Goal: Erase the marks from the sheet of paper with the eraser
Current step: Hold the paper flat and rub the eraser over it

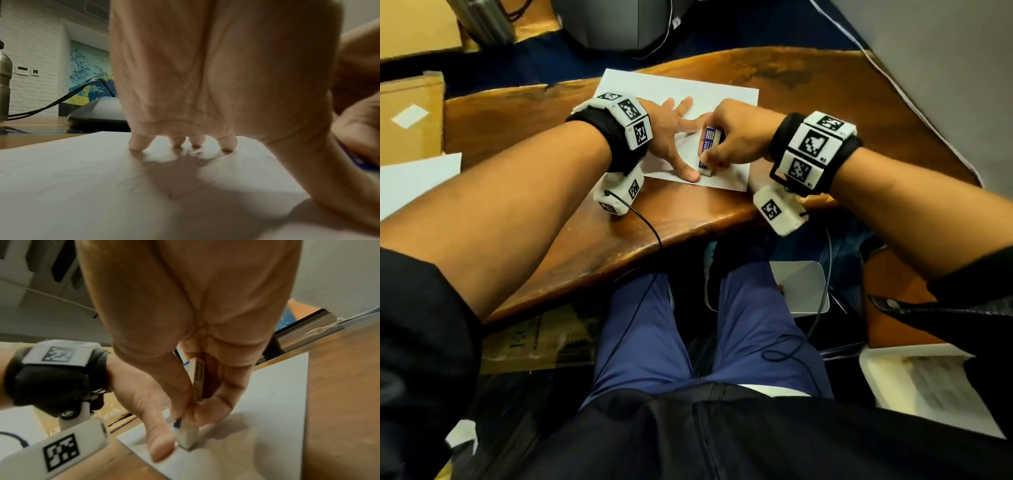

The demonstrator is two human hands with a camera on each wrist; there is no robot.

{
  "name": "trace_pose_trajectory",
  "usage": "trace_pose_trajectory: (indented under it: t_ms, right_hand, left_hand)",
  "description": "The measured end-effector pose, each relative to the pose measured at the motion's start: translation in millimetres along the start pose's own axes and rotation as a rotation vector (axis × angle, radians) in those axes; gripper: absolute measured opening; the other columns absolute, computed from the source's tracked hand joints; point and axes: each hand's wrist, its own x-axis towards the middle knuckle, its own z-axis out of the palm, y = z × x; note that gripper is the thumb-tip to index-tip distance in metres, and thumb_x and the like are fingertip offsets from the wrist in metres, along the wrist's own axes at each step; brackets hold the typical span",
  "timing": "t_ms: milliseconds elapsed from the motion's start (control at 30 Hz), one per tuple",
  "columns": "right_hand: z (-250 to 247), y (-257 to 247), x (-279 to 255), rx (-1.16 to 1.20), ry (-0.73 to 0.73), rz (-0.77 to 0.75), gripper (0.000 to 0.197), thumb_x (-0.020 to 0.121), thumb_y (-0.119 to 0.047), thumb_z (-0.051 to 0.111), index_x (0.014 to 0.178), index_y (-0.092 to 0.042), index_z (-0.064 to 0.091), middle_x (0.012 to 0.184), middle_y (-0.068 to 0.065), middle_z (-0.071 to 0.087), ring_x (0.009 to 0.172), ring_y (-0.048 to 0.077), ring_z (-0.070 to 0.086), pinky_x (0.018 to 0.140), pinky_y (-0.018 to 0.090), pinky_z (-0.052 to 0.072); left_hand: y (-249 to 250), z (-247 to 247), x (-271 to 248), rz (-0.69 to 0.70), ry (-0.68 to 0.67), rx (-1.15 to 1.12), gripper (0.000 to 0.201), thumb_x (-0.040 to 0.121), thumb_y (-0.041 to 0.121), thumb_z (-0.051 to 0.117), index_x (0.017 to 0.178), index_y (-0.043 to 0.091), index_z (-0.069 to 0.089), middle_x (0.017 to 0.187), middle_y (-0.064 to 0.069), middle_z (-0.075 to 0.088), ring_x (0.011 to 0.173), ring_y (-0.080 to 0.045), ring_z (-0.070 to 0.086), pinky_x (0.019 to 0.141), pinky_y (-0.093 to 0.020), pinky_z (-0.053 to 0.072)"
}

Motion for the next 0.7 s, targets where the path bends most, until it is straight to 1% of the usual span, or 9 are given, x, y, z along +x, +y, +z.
trace_pose_trajectory:
  t_ms: [67,167,200,300,433,533,567,667,700]
  right_hand:
    - [-0.2,1.7,-1.6,0.042,-0.002,0.023,0.025,0.086,-0.024,0.075,0.106,-0.009,0.073,0.097,0.007,0.074,0.086,0.018,0.07,0.082,0.032,0.059]
    - [-10.1,6.7,5.0,0.174,0.052,0.126,0.026,0.087,-0.019,0.075,0.108,-0.006,0.071,0.097,0.008,0.074,0.076,0.013,0.07,0.064,0.02,0.056]
    - [-11.0,6.7,6.2,0.195,0.078,0.146,0.028,0.086,-0.019,0.075,0.11,-0.006,0.071,0.098,0.009,0.074,0.079,0.014,0.071,0.066,0.021,0.058]
    - [-0.1,1.5,5.0,0.121,0.102,0.104,0.032,0.081,-0.023,0.079,0.107,-0.007,0.072,0.099,0.009,0.074,0.088,0.02,0.072,0.082,0.035,0.06]
    - [3.7,1.5,0.9,0.151,0.052,0.108,0.025,0.081,-0.023,0.079,0.101,-0.008,0.074,0.092,0.007,0.075,0.083,0.019,0.073,0.078,0.033,0.061]
    - [-5.8,7.5,3.3,0.26,0.103,0.201,0.025,0.084,-0.019,0.077,0.105,-0.007,0.072,0.093,0.007,0.074,0.077,0.015,0.073,0.065,0.022,0.059]
    - [-4.1,7.2,4.0,0.275,0.12,0.206,0.025,0.084,-0.018,0.078,0.105,-0.006,0.071,0.093,0.007,0.074,0.078,0.015,0.073,0.065,0.023,0.06]
    - [6.6,3.9,2.0,0.206,0.095,0.15,0.025,0.078,-0.018,0.08,0.1,-0.006,0.073,0.09,0.008,0.075,0.08,0.018,0.073,0.077,0.034,0.062]
    - [6.9,3.9,1.9,0.206,0.074,0.142,0.024,0.078,-0.018,0.08,0.099,-0.006,0.074,0.09,0.008,0.075,0.078,0.017,0.072,0.077,0.033,0.062]
  left_hand:
    - [1.3,-0.1,-0.7,0.006,0.005,0.009,0.123,0.057,0.08,0.062,0.151,0.046,-0.01,0.161,0.004,-0.025,0.149,-0.027,-0.016,0.117,-0.061,0.001]
    - [0.6,-0.4,-0.3,0.013,0.005,0.022,0.126,0.052,0.084,0.059,0.15,0.048,-0.013,0.161,0.003,-0.025,0.149,-0.028,-0.015,0.117,-0.062,0.002]
    - [0.2,0.0,-0.4,0.009,0.003,0.019,0.127,0.052,0.084,0.059,0.149,0.048,-0.013,0.161,0.003,-0.025,0.149,-0.028,-0.015,0.117,-0.062,0.003]
    - [0.5,0.3,-0.6,0.004,0.006,0.029,0.125,0.055,0.084,0.06,0.151,0.045,-0.01,0.161,0.003,-0.024,0.149,-0.027,-0.015,0.117,-0.061,0.002]
    - [1.6,0.1,0.0,0.012,0.014,0.031,0.125,0.055,0.083,0.06,0.15,0.045,-0.013,0.161,0.002,-0.025,0.149,-0.028,-0.015,0.117,-0.061,0.001]
    - [1.2,1.3,-0.2,0.015,0.007,0.017,0.128,0.051,0.084,0.06,0.149,0.048,-0.015,0.161,0.002,-0.025,0.149,-0.028,-0.016,0.117,-0.062,0.001]
    - [0.9,1.6,-0.6,0.013,0.007,0.019,0.129,0.05,0.084,0.059,0.149,0.048,-0.015,0.161,0.003,-0.025,0.149,-0.028,-0.016,0.117,-0.062,0.001]
    - [1.9,0.7,-0.5,0.01,0.008,0.034,0.13,0.049,0.085,0.059,0.149,0.047,-0.016,0.161,0.002,-0.024,0.149,-0.028,-0.015,0.117,-0.061,0.001]
    - [1.9,0.3,-0.5,0.01,0.008,0.032,0.13,0.05,0.084,0.059,0.149,0.047,-0.016,0.161,0.002,-0.024,0.149,-0.028,-0.015,0.117,-0.061,0.001]
